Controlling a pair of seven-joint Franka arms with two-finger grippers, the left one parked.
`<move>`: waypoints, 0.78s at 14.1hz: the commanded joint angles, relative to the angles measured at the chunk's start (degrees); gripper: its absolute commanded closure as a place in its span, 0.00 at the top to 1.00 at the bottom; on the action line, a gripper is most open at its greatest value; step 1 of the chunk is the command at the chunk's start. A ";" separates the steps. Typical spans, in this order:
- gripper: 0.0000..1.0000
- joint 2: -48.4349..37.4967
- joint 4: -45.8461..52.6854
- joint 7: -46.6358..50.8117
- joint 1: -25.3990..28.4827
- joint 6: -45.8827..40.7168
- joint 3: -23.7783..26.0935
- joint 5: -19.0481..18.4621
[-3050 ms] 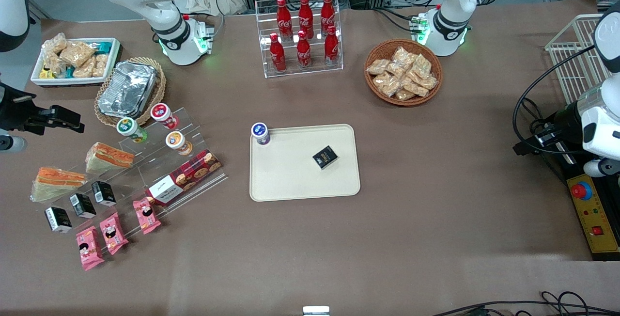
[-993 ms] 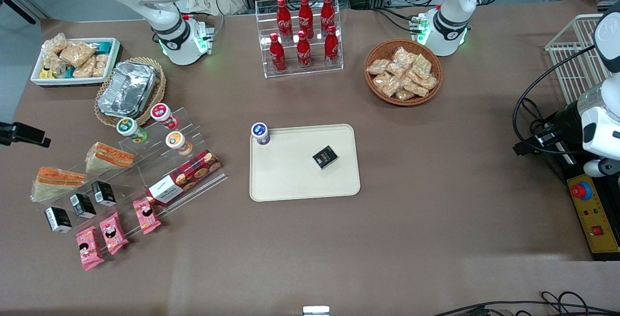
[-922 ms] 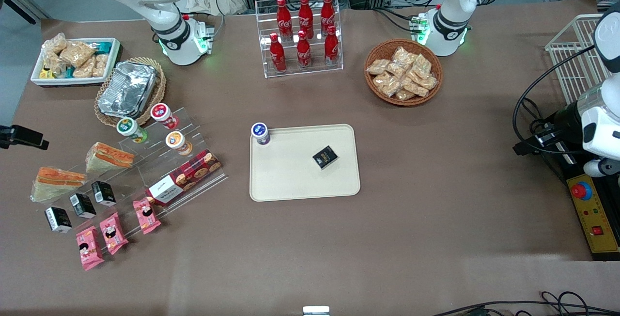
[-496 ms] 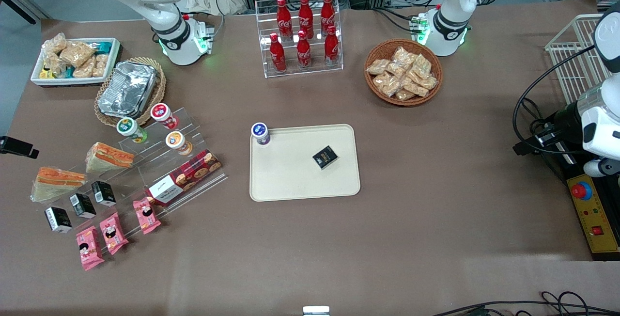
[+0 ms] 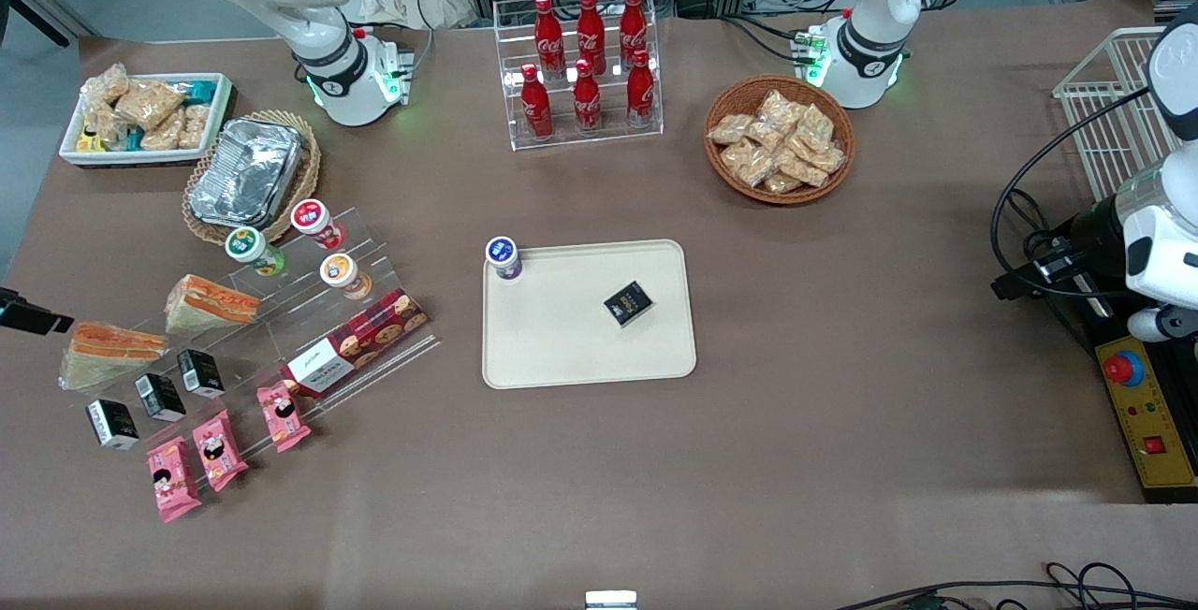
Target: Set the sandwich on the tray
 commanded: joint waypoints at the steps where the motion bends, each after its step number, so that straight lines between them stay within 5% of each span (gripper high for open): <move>1: 0.99 2.36 0.56 8.12 -3.68 2.70 -0.16 4.60; 6: 0.98 4.74 0.39 30.96 -4.04 6.93 -0.24 4.61; 11: 0.98 7.81 0.21 39.85 -3.34 8.77 -0.07 6.73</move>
